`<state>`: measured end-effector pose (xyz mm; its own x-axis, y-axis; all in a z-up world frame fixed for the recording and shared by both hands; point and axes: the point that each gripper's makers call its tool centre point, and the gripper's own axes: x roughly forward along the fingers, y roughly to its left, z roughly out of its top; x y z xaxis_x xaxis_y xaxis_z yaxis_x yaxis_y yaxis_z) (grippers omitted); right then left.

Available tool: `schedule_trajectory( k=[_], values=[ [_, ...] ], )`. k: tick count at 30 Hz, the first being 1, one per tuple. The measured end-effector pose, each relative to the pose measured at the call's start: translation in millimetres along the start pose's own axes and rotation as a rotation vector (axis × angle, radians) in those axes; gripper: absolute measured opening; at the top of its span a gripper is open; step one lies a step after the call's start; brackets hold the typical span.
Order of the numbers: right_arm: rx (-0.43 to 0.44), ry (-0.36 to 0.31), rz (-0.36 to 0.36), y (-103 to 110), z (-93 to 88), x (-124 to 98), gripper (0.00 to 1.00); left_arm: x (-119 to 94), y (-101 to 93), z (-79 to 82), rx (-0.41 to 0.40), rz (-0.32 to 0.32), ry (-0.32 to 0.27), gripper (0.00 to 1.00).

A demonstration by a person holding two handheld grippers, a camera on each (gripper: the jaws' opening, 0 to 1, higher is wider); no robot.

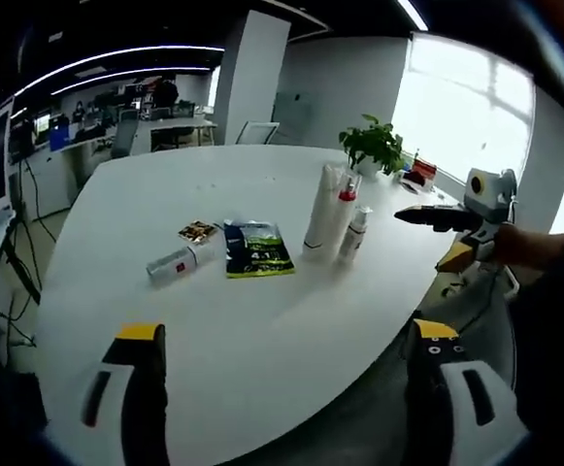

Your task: Arrange the skincare products in the storage area until every visible bottle or jar stands upright without overlapping.

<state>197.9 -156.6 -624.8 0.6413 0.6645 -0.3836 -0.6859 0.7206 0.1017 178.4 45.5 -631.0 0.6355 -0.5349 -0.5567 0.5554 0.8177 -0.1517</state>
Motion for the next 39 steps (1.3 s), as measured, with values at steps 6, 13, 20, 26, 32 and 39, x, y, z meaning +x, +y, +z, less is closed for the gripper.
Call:
schedule_trajectory(
  k=[6, 13, 20, 26, 32, 39],
  values=[
    [0.004, 0.009, -0.002, -4, -1.6, 1, 0.95, 11, 7.5, 3.3, 0.025, 0.003, 0.013, 0.99],
    [0.015, 0.012, -0.003, -10, -4.0, 4, 0.95, 23, 24.3, 5.3, 0.082, 0.004, 0.064, 0.96],
    [0.025, 0.021, -0.010, -14, -6.3, 3, 0.95, 35, 44.0, 8.7, 0.121, 0.010, 0.096, 0.92],
    [0.039, 0.027, -0.018, -16, -8.7, 4, 0.94, 47, 61.2, 12.9, 0.142, 0.001, 0.133, 0.91],
    [0.053, 0.031, -0.031, -19, -11.5, 5, 0.94, 59, 73.4, 17.0, 0.183, -0.025, 0.176, 0.90],
    [0.070, 0.036, -0.051, -22, -14.1, 6, 0.94, 74, 89.8, 23.2, 0.234, -0.031, 0.223, 0.88]
  ],
)
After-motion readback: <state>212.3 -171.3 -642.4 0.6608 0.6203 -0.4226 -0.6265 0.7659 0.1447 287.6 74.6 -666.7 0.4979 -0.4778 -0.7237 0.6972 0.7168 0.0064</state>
